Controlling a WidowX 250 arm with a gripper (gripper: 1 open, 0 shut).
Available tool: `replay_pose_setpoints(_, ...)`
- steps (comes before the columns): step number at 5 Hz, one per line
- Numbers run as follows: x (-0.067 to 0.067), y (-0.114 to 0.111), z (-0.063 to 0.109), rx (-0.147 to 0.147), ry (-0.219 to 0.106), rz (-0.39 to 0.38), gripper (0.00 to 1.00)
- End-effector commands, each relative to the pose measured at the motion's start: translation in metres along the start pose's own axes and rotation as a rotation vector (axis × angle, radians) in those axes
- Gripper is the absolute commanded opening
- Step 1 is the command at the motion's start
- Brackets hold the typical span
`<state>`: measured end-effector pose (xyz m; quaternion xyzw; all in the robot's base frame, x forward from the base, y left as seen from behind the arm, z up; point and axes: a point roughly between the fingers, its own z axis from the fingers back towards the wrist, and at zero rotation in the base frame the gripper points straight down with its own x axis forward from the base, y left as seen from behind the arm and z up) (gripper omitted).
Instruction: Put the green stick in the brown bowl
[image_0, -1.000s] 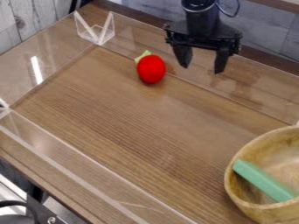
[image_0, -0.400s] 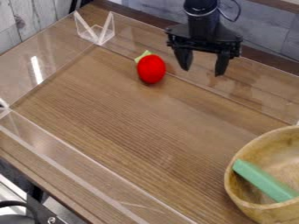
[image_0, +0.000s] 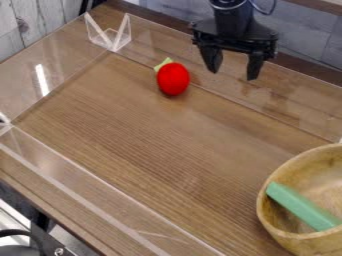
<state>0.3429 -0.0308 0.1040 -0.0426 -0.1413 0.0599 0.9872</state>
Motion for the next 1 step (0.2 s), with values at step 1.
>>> replay_pose_setpoints(1,0.0124,-0.0124,0.0173,0.003,-0.084,0.008,1.0)
